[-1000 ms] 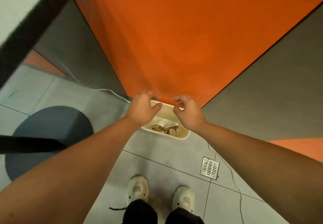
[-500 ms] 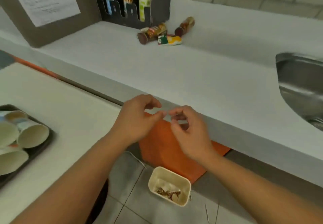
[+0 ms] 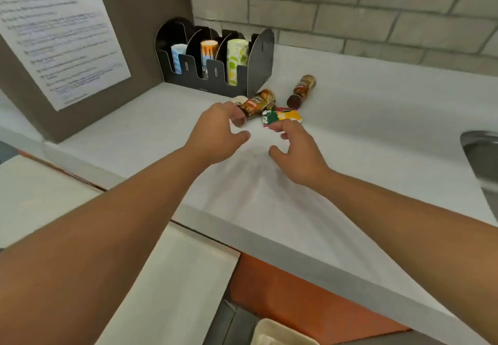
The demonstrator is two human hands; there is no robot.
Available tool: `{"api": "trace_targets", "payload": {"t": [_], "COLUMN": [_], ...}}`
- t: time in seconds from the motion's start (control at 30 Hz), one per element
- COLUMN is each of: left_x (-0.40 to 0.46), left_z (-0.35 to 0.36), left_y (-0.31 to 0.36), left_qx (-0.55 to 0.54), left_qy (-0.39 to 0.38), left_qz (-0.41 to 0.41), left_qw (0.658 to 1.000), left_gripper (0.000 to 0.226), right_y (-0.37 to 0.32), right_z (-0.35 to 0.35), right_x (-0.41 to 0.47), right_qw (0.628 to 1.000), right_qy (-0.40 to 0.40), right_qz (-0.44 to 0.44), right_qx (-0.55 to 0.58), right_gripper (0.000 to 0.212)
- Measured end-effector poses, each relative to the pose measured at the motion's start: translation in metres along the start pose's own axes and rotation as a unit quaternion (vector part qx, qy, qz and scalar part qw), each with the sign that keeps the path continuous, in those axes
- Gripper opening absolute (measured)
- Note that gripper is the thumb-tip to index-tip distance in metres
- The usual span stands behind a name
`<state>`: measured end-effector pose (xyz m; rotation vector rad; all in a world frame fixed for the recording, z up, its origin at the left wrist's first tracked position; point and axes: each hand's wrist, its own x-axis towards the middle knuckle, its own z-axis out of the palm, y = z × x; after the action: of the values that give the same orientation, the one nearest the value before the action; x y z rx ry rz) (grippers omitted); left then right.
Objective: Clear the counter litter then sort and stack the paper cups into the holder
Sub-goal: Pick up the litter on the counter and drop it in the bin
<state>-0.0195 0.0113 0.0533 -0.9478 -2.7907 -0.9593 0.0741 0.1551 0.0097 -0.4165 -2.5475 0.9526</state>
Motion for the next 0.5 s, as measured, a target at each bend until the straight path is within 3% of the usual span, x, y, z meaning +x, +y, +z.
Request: {"api": "trace_targets", "payload": {"t": [0.13,0.27,0.37,0.5], "left_x": [0.057,0.094,0.108,0.108], "left_z": [0.022,0.046,0.062,0.075], "left_y": [-0.022,-0.037,-0.045,-0.053], "left_qx": [0.003,0.020,0.027,0.041], "left_qy": [-0.045,-0.058,-0.054,-0.026], "left_qz": [-0.005,-0.017,-0.016,0.000], "left_qw": [0.999,0.998,0.998,0.999], "left_gripper": [0.073,0.091,0.085,0.058], "right_y": [0.024,0.044,0.052,0.054], "right_z": [0.017,0.030,0.038,0.047], "right_x": [0.055,0.095,0.113,0.117], "right_qw": [0.993,0.988,0.984,0.969], "right_qy": [0.026,0.053,0.034,0.015], "right_qz": [0.004,0.048,0.062,0.084], "right_qx": [-0.113,-0.135,-0.164,-0.234], "right_gripper": [0.051,0.066,0.073,0.077]}}
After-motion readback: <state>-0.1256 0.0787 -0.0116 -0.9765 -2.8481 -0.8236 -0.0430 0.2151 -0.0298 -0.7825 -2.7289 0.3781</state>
